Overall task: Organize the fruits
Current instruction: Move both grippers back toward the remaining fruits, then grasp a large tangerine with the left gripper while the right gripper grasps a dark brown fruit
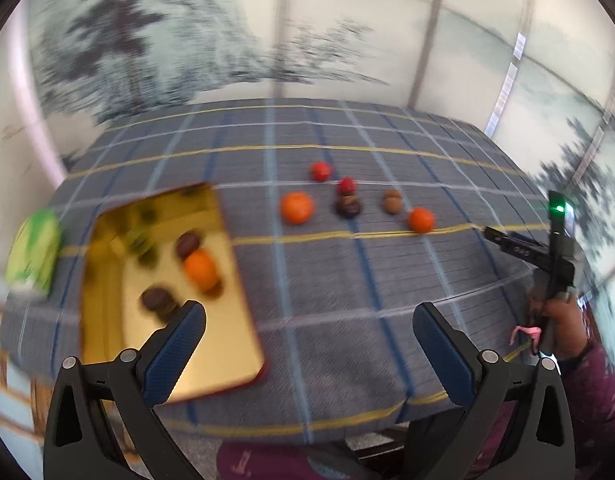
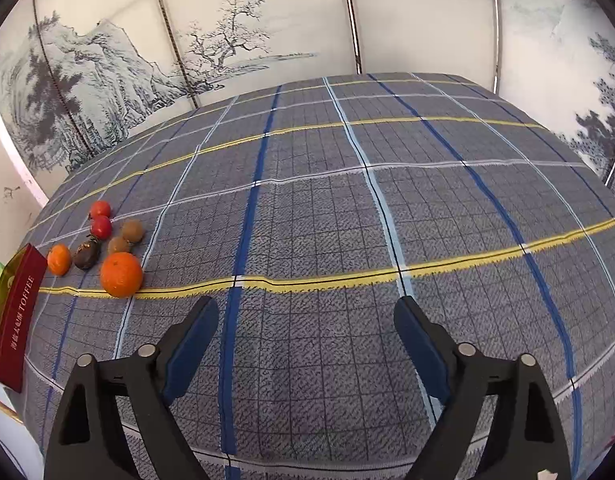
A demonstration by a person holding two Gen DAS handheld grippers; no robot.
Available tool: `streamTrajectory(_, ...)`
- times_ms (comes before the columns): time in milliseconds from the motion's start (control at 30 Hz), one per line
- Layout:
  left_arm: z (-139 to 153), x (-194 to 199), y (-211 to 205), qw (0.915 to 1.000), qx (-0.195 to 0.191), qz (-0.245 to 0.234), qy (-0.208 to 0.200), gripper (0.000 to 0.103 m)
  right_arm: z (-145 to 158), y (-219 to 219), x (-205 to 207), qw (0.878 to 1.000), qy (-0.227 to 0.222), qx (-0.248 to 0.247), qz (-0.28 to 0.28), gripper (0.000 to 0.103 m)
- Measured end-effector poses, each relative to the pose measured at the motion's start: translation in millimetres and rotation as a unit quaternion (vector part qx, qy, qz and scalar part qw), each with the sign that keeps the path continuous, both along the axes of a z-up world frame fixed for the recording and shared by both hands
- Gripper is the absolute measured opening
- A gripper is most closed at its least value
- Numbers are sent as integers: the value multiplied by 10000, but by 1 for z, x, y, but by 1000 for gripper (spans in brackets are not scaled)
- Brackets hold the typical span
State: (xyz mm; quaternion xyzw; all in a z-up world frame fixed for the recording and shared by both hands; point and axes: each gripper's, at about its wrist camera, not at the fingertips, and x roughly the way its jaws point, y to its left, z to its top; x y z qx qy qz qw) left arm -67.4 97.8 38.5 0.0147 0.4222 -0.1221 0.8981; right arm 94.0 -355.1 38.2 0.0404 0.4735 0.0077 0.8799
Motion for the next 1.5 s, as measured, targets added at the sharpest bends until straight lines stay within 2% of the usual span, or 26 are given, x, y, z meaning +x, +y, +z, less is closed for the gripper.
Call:
streamTrajectory(133,-4,57,-22,9991,318,-219,173,103,0,8,-3,9996,-70,-44,262,89)
streamTrajectory(233,-14,101,-31,9984,263,-257,425,103,2,9,-5,9991,-148,77,378,89)
streamTrajectory(400,-37,155,-37,9968,506,-14,623,101,4,9,-5,9981,-210,238,528,91)
streamTrajectory(533,-56,182,-40,9947,650,34,796,93,4,12,-5,9969,-216,305,696,91)
streamTrajectory(633,-69,198,-42,9931,771,68,885,91,4,12,-5,9963,-206,361,753,92)
streamTrajectory(800,-90,223,-36,9904,469,230,1281,91,3,13,-3,9955,-161,439,822,93)
streamTrajectory(900,-104,228,-36,9881,455,266,1444,83,2,13,-2,9954,-134,460,835,93)
streamTrajectory(933,-109,230,-37,9871,493,240,1505,70,2,13,-1,9954,-123,463,831,94)
streamTrajectory(1000,-112,228,-40,9877,638,260,1402,57,1,13,0,9955,-83,470,824,94)
streamTrajectory(1033,-110,227,-41,9887,512,202,1393,41,1,13,1,9955,-58,468,816,94)
streamTrajectory(1133,-105,221,-41,9881,247,233,1500,41,0,13,3,9956,-16,472,812,94)
streamTrajectory(1267,-82,191,-45,9926,-29,132,1205,41,6,15,5,9936,-84,584,965,94)
streamTrajectory(1367,-63,165,-40,9923,-509,91,1125,41,22,33,16,9871,-126,807,1377,91)
streamTrajectory(1500,-41,138,-29,9921,-806,118,955,41,37,80,44,9714,37,1114,2096,87)
